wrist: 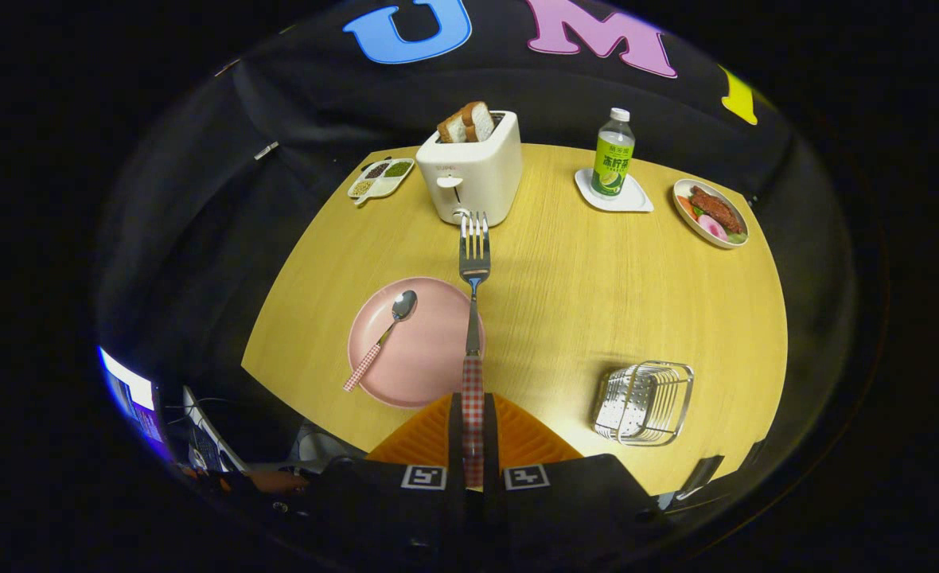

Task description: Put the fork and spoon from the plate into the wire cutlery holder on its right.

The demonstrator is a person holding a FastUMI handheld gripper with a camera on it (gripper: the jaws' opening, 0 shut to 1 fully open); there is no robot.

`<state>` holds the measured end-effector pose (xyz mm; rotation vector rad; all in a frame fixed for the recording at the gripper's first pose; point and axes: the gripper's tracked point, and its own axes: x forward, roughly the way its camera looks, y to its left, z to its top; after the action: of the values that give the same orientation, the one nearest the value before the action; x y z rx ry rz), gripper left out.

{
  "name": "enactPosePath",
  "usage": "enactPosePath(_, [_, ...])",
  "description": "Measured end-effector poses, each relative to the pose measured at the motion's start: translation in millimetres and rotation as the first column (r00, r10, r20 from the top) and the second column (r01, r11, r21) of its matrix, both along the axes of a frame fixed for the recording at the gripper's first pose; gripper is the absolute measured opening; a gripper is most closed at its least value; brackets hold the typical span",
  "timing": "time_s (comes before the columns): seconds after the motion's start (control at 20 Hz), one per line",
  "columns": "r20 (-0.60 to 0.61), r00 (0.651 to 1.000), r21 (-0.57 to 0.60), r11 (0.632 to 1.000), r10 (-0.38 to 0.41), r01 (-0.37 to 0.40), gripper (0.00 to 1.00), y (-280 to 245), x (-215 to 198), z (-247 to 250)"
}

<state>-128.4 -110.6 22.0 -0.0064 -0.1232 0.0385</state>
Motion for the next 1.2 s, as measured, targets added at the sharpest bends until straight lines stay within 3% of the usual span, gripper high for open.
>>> enactPosePath(0.75, [-0.054, 0.997, 0.046, 0.997, -0.053, 0.055, 0.12, -103.2, -49.3, -38.4])
enactPosePath(1.2, [-0.178, 0.981, -0.008, 0.997, -0.082, 0.082, 0.11, -138.6, -54.2, -76.8])
